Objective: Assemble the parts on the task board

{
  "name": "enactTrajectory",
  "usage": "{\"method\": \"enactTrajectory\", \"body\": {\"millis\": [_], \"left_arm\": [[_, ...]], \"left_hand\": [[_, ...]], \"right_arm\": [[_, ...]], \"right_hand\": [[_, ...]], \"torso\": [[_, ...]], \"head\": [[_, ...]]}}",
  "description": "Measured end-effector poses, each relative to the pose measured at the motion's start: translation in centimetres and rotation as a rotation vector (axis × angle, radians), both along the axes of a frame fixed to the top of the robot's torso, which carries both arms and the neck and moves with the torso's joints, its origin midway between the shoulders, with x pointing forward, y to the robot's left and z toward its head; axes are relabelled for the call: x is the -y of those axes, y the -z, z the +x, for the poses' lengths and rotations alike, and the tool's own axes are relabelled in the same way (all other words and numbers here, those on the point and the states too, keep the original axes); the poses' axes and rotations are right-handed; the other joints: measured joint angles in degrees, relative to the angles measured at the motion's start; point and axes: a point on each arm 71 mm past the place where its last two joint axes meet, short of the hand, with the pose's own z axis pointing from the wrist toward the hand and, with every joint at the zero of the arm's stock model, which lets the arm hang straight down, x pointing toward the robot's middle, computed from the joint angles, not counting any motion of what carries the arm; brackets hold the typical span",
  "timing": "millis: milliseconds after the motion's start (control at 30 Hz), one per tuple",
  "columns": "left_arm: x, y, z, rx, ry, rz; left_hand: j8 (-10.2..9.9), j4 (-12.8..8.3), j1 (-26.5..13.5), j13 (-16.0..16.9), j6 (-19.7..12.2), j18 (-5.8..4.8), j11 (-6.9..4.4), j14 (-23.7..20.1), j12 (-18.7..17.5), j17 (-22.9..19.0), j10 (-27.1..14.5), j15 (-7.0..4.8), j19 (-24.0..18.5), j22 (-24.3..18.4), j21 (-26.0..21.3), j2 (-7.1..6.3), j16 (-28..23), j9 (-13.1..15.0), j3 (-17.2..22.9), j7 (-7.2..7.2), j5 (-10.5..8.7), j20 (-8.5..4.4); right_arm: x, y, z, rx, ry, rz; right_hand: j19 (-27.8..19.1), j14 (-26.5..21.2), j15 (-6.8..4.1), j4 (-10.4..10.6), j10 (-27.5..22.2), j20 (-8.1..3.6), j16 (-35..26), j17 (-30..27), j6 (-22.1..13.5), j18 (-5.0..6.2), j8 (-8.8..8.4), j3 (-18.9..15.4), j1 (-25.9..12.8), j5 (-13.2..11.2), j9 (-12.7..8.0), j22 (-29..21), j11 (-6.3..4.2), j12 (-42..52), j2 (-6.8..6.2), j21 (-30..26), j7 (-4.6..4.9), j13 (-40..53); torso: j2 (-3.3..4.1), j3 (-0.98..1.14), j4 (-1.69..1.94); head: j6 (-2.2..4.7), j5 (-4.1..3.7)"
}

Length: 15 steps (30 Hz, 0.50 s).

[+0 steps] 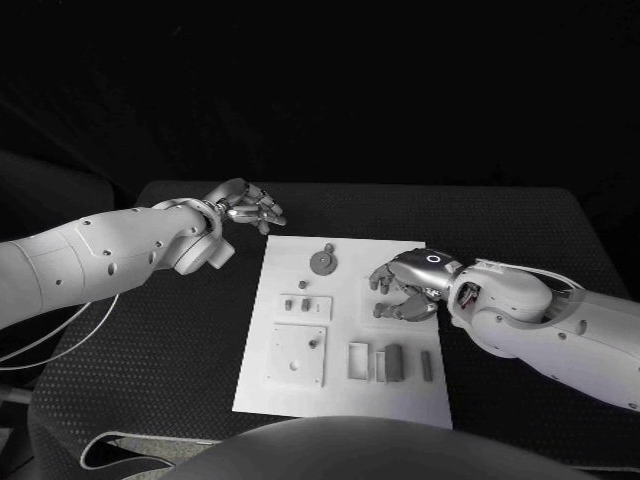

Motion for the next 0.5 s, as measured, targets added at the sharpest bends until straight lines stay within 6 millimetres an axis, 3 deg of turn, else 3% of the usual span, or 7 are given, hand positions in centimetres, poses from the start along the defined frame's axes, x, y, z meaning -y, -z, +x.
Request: {"method": "enactTrajectory", "body": {"millis": [367,500], "left_arm": [[0.0,0.0,0.0,0.0,0.001,0.0],[0.0,0.0,0.0,0.0,0.001,0.0]], "left_hand": [[0.0,0.0,0.0,-0.1,0.0,0.52,0.0,0.0,0.0,0.1,0.0,0.0,0.0,0.0,0.0,0.0,-0.2,0.0,0.0,0.0,0.0,0.0],[0.0,0.0,0.0,0.0,0.0,0.52,0.0,0.0,0.0,0.1,0.0,0.0,0.0,0.0,0.0,0.0,-0.2,0.0,0.0,0.0,0.0,0.0]], "right_arm": [[-1.1,1.6,-0.4,-0.03,-0.025,-0.042],[-1.2,2.0,-0.7,-0.04,-0.034,-0.056]], "right_hand": [[0.0,0.0,0.0,0.0,0.0,0.02,0.0,0.0,1.4,0.0,1.32,0.0,0.3,0.0,0.3,0.0,-0.01,0.0,0.33,0.0,0.1,0.2],[0.1,0.0,0.01,-0.3,0.5,0.12,0.0,-0.1,2.0,0.0,1.64,0.0,0.6,0.0,0.4,0.1,-0.46,0.0,0.59,0.0,0.05,0.5]], "torso": [[0.0,-0.06,0.1],[-0.01,-0.07,0.08]], "head": [[0.0,0.09],[0.0,0.19]]}}
